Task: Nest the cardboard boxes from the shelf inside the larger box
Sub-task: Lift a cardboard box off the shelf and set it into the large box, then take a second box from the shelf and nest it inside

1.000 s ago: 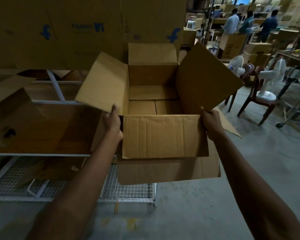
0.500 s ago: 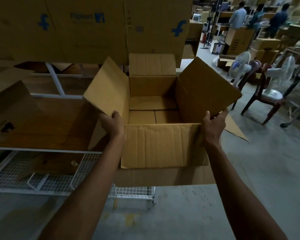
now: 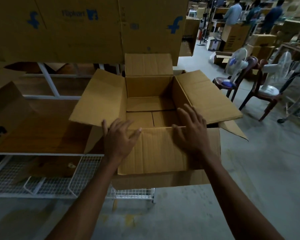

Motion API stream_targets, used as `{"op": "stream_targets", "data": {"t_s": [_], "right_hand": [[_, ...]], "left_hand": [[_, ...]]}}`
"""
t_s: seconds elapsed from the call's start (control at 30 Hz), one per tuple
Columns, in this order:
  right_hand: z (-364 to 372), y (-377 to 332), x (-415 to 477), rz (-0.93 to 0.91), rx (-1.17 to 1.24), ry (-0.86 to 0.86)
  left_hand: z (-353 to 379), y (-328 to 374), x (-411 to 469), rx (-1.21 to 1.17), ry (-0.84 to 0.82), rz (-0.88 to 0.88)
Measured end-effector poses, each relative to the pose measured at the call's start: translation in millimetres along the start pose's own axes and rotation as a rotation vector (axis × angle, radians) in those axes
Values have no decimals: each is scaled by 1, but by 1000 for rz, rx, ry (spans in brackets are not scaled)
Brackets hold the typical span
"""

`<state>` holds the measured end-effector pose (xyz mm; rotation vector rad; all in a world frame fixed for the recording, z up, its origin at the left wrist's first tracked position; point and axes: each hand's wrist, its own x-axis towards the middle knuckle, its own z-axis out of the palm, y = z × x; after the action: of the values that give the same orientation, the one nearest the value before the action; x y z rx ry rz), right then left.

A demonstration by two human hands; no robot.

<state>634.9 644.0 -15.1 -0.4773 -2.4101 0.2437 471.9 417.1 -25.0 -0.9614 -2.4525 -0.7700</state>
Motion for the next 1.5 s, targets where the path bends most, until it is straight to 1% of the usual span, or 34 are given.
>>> {"op": "stream_targets", "data": {"t_s": [0.07, 0.23, 0.33, 0.63, 0.7, 0.8, 0.9, 1.0, 1.07, 1.13, 1.27, 1.37, 1.5], "right_hand": [[10, -5, -5, 26, -8, -46], [28, -2, -6, -34, -88, -35], [37, -6, 1, -40, -116, -24], [54, -22, 12, 5, -80, 22], [56, -22, 12, 28, -81, 8], [56, -28, 13, 74, -85, 7], [50, -47, 19, 138, -62, 6], [53, -85, 34, 180, -28, 28], [61, -125, 45, 191, 5, 75], [75, -173, 57, 188, 70, 110], [107, -269, 76, 120, 173, 131], [139, -343, 87, 68, 241, 92], [186, -438, 104, -24, 397, 18]], "left_hand": [[8, -10, -2, 37, -48, 13], [17, -21, 1, 47, -7, 22], [18, -31, 9, 38, -4, 22], [18, -51, 27, -23, 2, 17], [17, -50, 27, -39, -10, 17], [16, -54, 27, -112, -13, 12], [7, -57, 29, -274, -18, -33], [-16, -70, 32, -475, -1, -61], [-39, -92, 34, -549, 31, -30], [-65, -125, 35, -538, 57, -2], [-118, -204, 32, -531, 26, -27], [-155, -270, 27, -491, 13, -77], [-203, -358, 19, -435, 70, -189]]}}
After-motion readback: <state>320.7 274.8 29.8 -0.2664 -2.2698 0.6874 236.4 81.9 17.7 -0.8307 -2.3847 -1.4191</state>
